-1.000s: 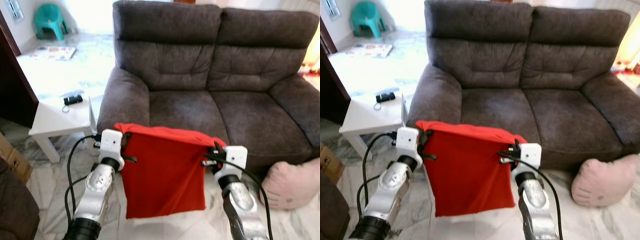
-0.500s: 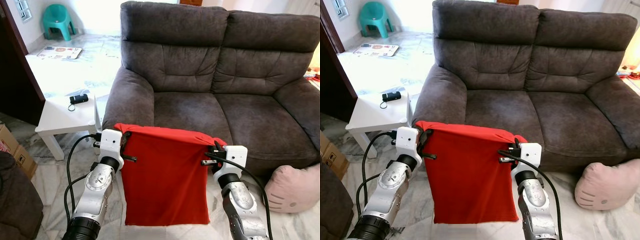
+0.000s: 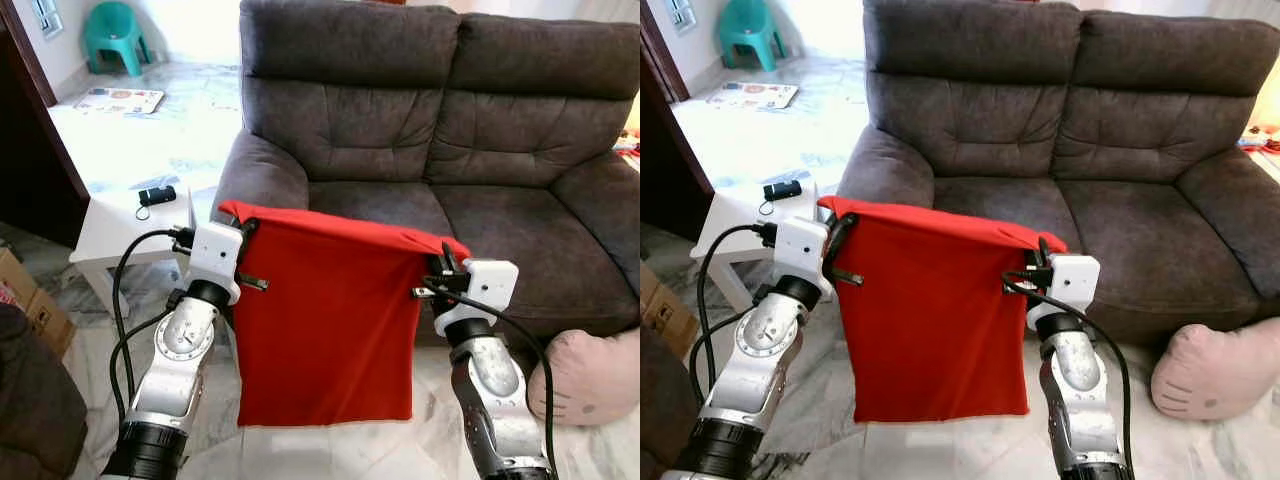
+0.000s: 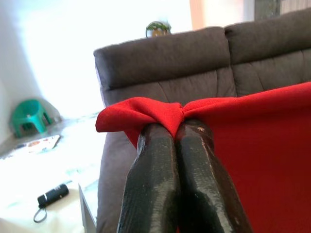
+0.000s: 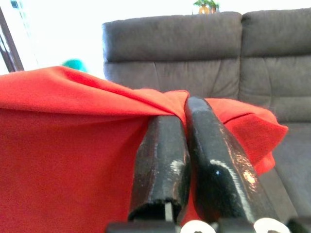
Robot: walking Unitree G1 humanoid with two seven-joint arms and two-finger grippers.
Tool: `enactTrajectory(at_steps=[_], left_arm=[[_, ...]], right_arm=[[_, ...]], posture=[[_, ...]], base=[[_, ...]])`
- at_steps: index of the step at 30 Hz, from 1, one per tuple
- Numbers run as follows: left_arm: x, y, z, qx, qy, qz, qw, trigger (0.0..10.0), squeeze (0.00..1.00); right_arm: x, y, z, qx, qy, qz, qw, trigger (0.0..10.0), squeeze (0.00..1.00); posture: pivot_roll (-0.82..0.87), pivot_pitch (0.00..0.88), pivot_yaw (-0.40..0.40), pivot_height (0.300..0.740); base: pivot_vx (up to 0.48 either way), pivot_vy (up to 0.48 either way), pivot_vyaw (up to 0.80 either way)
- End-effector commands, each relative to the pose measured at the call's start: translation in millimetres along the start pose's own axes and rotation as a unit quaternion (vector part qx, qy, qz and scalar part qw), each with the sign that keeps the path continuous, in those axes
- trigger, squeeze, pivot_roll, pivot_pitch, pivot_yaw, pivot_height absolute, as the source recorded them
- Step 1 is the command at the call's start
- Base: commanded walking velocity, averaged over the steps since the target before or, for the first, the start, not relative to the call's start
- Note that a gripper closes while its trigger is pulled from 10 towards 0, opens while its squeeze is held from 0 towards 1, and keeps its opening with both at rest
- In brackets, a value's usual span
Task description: Move the pillow to the sofa from floor
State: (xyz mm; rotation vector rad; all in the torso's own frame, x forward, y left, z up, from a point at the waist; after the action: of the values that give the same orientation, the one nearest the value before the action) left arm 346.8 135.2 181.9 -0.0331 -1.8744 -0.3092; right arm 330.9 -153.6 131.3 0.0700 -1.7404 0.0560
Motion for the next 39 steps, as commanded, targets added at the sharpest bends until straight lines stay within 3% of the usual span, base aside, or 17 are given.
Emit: enactTrajectory(at_steps=[1,12,29,39], left_arm=[[18.6,14.0,-0.6,0.030,-0.031,-0.025,0.999,10.0,0.00],[18.7,13.4,1.0,0.032,-0.027,-0.032,0.999,10.0,0.00],[31.8,14.4,-7.8,0.032,-0.046,-0.036,0.998,10.0,0.00],[39.2,14.4,-10.8,0.030,-0.054,-0.037,0.997,10.0,0.00]], right_arm=[[32.8,-19.1,-1.8,-0.042,-0.064,-0.005,0.997,10.0,0.00],[31.4,-14.3,2.0,-0.036,-0.059,-0.012,0.998,10.0,0.00],[46.4,-7.9,-4.4,-0.025,-0.084,-0.018,0.996,10.0,0.00],[60.8,-12.2,-9.5,-0.032,-0.104,-0.013,0.994,10.0,0.00]], posture=[[0.02,0.000,-0.061,0.740],[0.02,0.000,-0.064,0.740],[0.03,0.000,-0.063,0.740],[0.03,0.000,-0.065,0.740]], base=[[0.255,0.000,0.00],[0.327,0.000,0.00],[0.380,0.000,0.00],[0.387,0.000,0.00]])
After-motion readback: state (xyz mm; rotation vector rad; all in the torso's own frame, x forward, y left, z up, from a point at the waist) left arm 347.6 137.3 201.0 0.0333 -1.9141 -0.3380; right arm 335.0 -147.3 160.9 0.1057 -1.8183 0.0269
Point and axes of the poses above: a point about 5 cm out from each wrist's last joint towards the gripper, its own z axis pointing back from the gripper into the wrist, its own x axis along the axis of the wrist's last joint, y = z × x, the point moved 4 cm from there along -z, pointing out of the wrist towards the gripper, and after that the axes turned 4 degrees about z, right-handed, at the moved point
